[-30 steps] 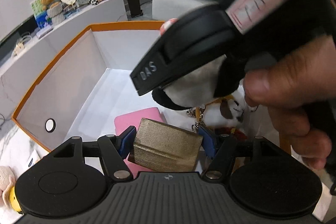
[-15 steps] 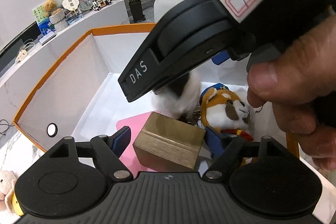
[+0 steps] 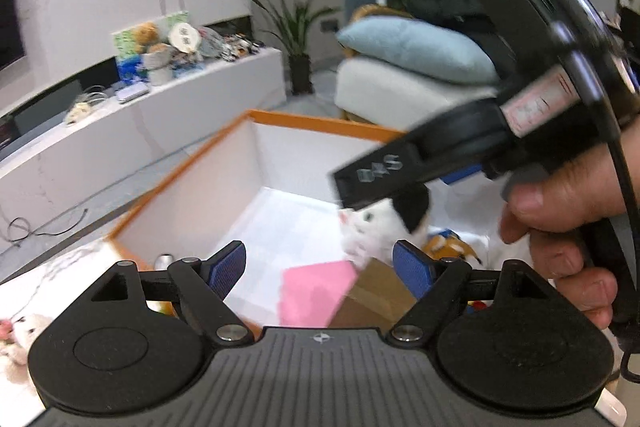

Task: Organize objects
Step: 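Release tan box with left tool while right tool drops white plush into box, then withdraw both tools from the box and move them toward the table objects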

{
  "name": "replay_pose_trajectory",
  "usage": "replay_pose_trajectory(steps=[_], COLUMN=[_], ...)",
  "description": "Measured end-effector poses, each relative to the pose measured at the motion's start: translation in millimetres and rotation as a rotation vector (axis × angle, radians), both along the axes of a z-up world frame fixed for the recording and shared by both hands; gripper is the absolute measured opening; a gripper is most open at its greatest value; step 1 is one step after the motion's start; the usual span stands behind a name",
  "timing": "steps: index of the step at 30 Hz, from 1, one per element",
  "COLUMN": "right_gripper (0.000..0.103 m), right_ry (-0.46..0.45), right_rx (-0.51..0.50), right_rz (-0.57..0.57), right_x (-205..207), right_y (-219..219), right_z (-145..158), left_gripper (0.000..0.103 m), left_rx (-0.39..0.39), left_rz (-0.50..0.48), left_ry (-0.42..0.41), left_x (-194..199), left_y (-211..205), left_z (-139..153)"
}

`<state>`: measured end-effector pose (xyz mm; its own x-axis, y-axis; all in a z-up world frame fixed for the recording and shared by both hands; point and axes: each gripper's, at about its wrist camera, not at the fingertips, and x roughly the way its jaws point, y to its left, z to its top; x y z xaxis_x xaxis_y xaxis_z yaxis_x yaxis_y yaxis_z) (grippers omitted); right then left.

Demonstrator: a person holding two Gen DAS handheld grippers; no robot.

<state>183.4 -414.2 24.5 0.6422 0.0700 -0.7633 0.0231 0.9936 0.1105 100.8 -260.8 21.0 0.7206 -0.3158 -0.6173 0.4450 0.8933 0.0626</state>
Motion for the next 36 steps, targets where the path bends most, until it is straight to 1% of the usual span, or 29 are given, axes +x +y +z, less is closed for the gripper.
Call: replay_pose_trajectory(steps=[2, 6, 10, 14, 19, 21, 23, 24, 26, 28, 29, 30, 31, 33, 35, 36], right_gripper=[0.087, 0.087, 0.087, 0.087, 0.087, 0.086, 0.086, 0.086, 0.086, 0.086, 0.086, 0.086, 0.086, 0.086, 0.086, 0.086], right_ry=[-0.012, -0.04, -0.084, -0.139, -0.17, -0.186, -0.202, -0.208, -0.216, -0.218, -0.213, -0.208, -0.202, -0.184, -0.174, -0.173], right_rx=[0.006, 0.019, 0.031, 0.045, 0.033, 0.052, 0.085, 0.1, 0.114, 0.117, 0.115, 0.113, 0.112, 0.116, 0.125, 0.127], right_rz=[0.001, 0.01, 0.027, 0.083, 0.148, 0.166, 0.194, 0.209, 0.226, 0.231, 0.228, 0.219, 0.206, 0.18, 0.165, 0.162], right_x=[-1, -6, -15, -30, -50, -59, -72, -78, -87, -92, -92, -90, -89, -85, -81, -80], right_y=[2, 7, 13, 27, 50, 56, 61, 63, 65, 66, 66, 65, 64, 59, 56, 55], right_z=[4, 11, 24, 40, 52, 57, 62, 64, 65, 66, 66, 65, 64, 60, 58, 58], left_gripper=[0.096, 0.097, 0.098, 0.098, 0.098, 0.098, 0.098, 0.098, 0.098, 0.098, 0.098, 0.099, 0.099, 0.099, 0.099, 0.099], left_rx=[-0.014, -0.051, -0.064, -0.067, -0.069, -0.082, -0.109, -0.128, -0.168, -0.183, -0.172, -0.15, -0.112, -0.012, 0.077, 0.109], left_rz=[0.033, 0.11, 0.177, 0.244, 0.286, 0.293, 0.298, 0.29, 0.229, 0.121, 0.06, 0.006, -0.053, -0.126, -0.153, -0.157], left_ry=[-0.01, -0.003, 0.03, 0.081, 0.132, 0.135, 0.115, 0.101, 0.077, 0.053, 0.044, 0.04, 0.046, 0.06, 0.066, 0.068], left_x=[3, -1, -9, -20, -35, -38, -43, -44, -41, -40, -39, -37, -34, -27, -20, -17], left_y=[13, 44, 76, 101, 119, 122, 126, 127, 125, 116, 109, 102, 92, 73, 59, 53], left_z=[7, 13, 4, -11, -30, -32, -33, -31, -28, -24, -23, -24, -25, -31, -39, -43])
